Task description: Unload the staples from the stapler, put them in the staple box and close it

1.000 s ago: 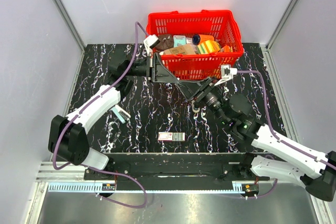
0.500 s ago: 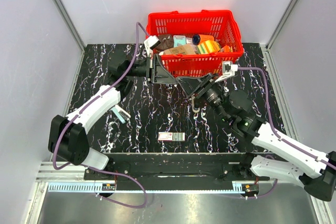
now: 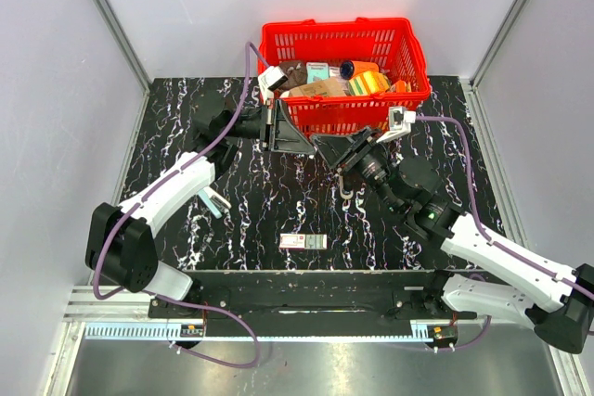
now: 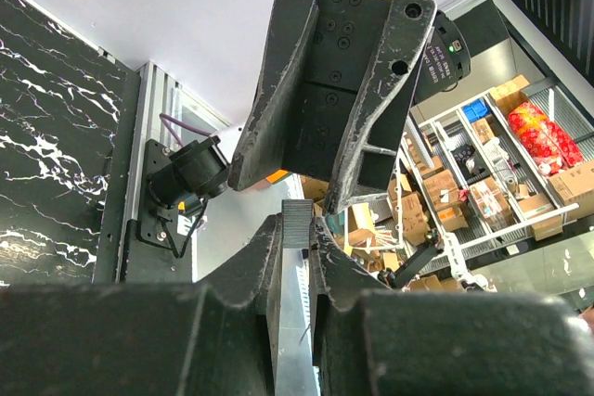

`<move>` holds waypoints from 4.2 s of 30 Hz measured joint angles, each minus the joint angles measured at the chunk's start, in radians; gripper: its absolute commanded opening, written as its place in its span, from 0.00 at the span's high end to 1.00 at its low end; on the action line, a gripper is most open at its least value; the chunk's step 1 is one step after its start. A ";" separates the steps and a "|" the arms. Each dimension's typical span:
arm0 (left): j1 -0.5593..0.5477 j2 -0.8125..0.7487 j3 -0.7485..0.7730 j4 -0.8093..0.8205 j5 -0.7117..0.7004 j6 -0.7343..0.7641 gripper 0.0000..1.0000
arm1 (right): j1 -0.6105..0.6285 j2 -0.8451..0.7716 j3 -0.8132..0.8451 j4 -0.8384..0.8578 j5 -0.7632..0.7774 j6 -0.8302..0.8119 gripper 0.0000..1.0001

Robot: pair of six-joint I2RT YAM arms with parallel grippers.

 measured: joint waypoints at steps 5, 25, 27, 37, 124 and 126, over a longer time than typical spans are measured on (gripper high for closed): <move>0.000 0.000 0.000 0.000 0.000 0.000 1.00 | 0.000 0.006 0.000 0.000 -0.004 0.016 0.57; 0.003 0.000 0.000 -0.047 -0.001 0.039 1.00 | -0.003 0.012 -0.004 -0.008 -0.025 0.057 0.79; 0.005 0.000 0.000 -0.047 -0.001 0.039 1.00 | -0.005 0.013 -0.004 -0.008 -0.026 0.059 0.79; 0.018 0.000 0.000 -0.051 0.002 0.034 0.97 | -0.007 0.028 -0.004 0.000 -0.024 0.072 0.86; 0.071 0.052 -0.046 -1.317 -0.665 1.521 0.43 | 0.191 0.803 0.268 -1.046 0.166 0.200 0.93; 0.071 0.052 -0.046 -1.317 -0.665 1.520 0.43 | 0.191 0.803 0.268 -1.046 0.166 0.199 0.93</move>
